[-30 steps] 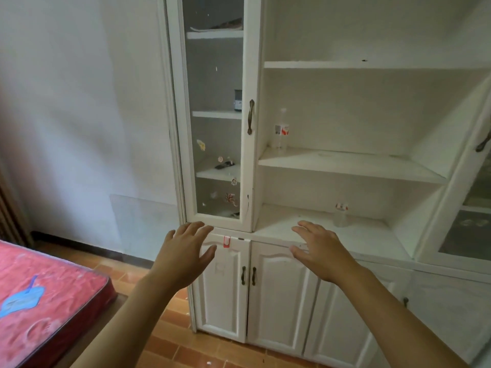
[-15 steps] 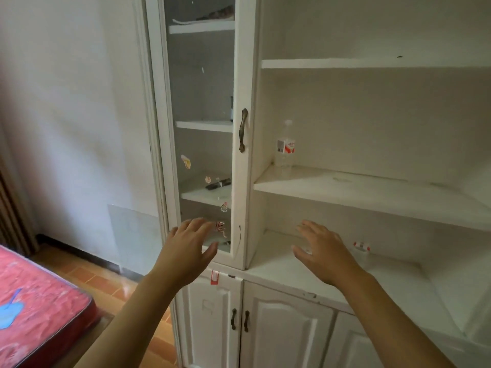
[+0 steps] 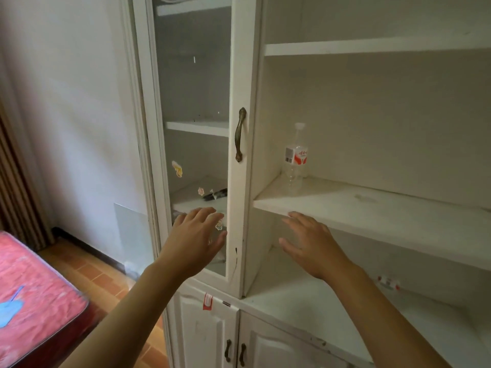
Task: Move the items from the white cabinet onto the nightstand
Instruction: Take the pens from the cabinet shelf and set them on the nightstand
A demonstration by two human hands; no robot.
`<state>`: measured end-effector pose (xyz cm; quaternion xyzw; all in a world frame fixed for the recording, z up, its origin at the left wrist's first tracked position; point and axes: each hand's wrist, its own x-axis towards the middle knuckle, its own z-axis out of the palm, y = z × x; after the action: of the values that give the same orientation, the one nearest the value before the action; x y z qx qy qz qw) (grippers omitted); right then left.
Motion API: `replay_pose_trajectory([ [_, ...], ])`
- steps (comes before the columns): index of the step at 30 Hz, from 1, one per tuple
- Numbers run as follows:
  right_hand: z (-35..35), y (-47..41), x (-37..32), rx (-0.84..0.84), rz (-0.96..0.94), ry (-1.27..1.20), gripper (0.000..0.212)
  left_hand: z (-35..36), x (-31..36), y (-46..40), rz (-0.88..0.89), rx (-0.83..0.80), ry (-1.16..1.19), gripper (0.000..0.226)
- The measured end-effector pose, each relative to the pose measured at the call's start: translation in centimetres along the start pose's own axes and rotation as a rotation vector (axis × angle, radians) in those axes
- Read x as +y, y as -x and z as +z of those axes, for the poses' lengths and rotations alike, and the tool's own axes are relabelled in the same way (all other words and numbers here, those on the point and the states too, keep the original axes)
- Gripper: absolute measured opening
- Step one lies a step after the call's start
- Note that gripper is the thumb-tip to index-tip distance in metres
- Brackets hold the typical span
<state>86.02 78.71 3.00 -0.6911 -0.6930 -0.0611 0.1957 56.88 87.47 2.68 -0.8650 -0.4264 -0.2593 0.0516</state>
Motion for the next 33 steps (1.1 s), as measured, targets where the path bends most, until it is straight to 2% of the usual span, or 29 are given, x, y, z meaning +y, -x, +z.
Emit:
replay_pose_trajectory([
  [10, 0.1, -8.3, 0.1, 0.01, -0.02, 0.019, 0.058, 2.1, -3.2, -9.0, 0.111, 0.177, 0.011, 0.056],
  [25, 2.3, -14.7, 0.9, -0.008, 0.039, 0.061, 0.045, 4.4, -6.1, -18.7, 0.273, 0.406, 0.091, 0.058],
  [33, 3.1, -15.8, 1.4, 0.012, 0.066, 0.013, 0.058, 3.8, -5.2, -20.9, 0.299, 0.617, 0.215, 0.054],
])
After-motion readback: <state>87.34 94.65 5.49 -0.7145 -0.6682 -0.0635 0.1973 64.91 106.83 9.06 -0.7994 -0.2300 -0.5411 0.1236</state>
